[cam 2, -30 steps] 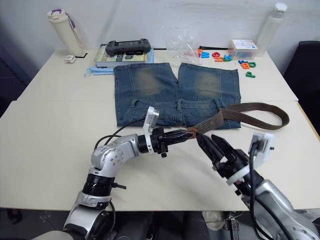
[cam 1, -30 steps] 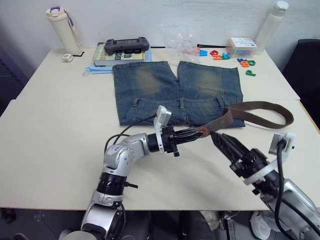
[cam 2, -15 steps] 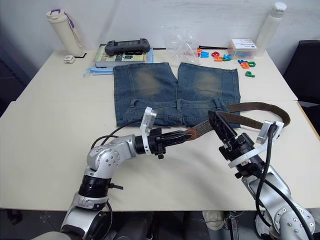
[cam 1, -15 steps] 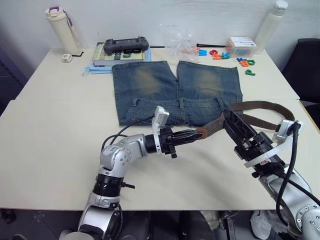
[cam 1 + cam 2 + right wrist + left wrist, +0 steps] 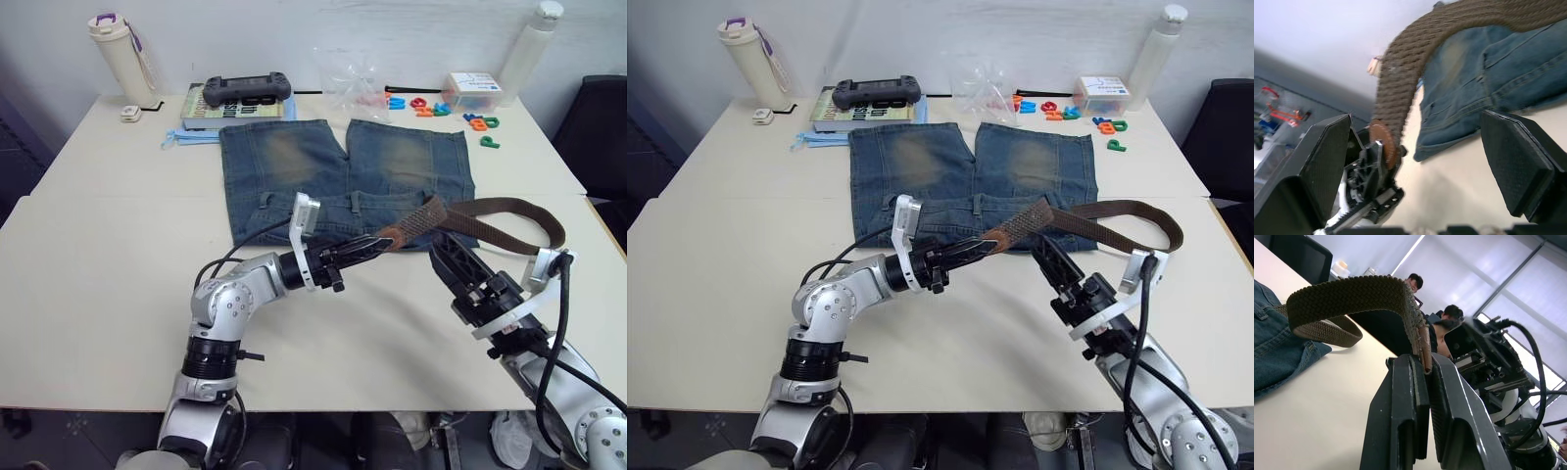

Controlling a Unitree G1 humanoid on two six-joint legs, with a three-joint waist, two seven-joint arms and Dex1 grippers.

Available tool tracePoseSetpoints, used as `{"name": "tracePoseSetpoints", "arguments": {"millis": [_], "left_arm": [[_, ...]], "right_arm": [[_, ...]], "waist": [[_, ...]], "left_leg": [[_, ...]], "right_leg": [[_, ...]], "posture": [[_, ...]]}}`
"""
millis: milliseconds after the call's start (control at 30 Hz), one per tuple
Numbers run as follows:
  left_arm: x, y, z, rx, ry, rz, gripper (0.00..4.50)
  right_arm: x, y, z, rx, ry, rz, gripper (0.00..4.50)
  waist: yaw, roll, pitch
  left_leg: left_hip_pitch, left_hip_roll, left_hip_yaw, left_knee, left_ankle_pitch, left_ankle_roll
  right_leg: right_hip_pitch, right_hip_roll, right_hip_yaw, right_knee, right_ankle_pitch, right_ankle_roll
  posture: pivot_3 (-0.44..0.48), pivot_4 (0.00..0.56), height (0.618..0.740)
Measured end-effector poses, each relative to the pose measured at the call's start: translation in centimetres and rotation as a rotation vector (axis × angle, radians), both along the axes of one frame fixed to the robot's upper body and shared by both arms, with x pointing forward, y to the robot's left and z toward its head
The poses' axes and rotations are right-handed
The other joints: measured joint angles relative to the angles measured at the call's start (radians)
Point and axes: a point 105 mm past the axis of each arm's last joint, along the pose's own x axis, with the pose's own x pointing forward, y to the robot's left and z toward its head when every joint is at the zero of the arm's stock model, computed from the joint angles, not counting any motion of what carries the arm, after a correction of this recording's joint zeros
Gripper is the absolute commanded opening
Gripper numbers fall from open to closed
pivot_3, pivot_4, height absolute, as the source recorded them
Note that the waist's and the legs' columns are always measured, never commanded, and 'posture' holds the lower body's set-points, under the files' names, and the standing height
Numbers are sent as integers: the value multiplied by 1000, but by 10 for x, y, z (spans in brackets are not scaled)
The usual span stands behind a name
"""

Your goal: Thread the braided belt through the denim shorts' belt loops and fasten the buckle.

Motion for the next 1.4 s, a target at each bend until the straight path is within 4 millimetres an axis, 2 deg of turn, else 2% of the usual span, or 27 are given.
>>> {"name": "tracePoseSetpoints", "arguments": {"millis": [67, 233, 533, 1067, 1167, 1300, 1333, 1367, 1400], "left_arm": [[-7, -2, -1, -1, -5, -28, 75], [-12, -3, 0, -10, 2, -58, 75], [-4, 11, -3, 17, -9, -3, 75], [-4, 10, -2, 18, -12, -6, 75], [-5, 11, -3, 24, -14, -6, 0], [-5, 12, -2, 27, -24, -9, 0], [-5, 13, -1, 28, -27, -9, 0], [-6, 13, -2, 29, -28, -9, 0], [-6, 13, -2, 31, -28, -8, 0]], "right_arm": [[4, 5, 5, 13, -23, 16, 4500], [12, 8, 1, 40, -8, 16, 4500], [13, -10, 7, 60, -38, -55, 4500], [13, -4, 8, 41, -59, -31, 4500], [13, -4, 8, 38, -60, -30, 3715], [14, -6, 6, 28, -55, -40, 1796], [14, -6, 6, 26, -54, -43, 1145], [14, -6, 6, 25, -55, -43, 809], [15, -6, 6, 23, -55, -46, 190]], "waist": [[0, 0, 0], [0, 0, 0], [-2, 1, 0], [-1, 1, 0], [-1, 1, 0], [-1, 1, 0], [-1, 1, 0], [-1, 1, 0], [-1, 1, 0]], "left_leg": [[0, 0, 0, 0, 0, 0], [0, 0, 0, -1, 0, 0], [0, 0, 0, -1, 0, 0], [0, 0, 0, -1, 0, 0], [0, 0, 0, -1, 0, 0], [0, 0, 0, -1, 0, 0], [0, 0, 0, -1, 0, 0], [0, 0, 0, -1, 0, 0], [0, 0, 0, -1, 0, 0]], "right_leg": [[0, 0, 0, 0, 0, 0], [0, 0, 0, 0, 0, 0], [0, 0, 0, -1, 0, 0], [0, 0, 0, -1, 0, 0], [0, 0, 0, -1, 0, 0], [0, 0, 0, -1, 0, 0], [0, 0, 0, -1, 0, 0], [0, 0, 0, -1, 0, 0], [0, 0, 0, -1, 0, 0]], "posture": [[0, 150, 659], [0, 150, 659], [0, 150, 659], [0, 150, 659], [0, 150, 659], [0, 150, 659], [0, 150, 659], [0, 150, 659], [0, 150, 659]]}}
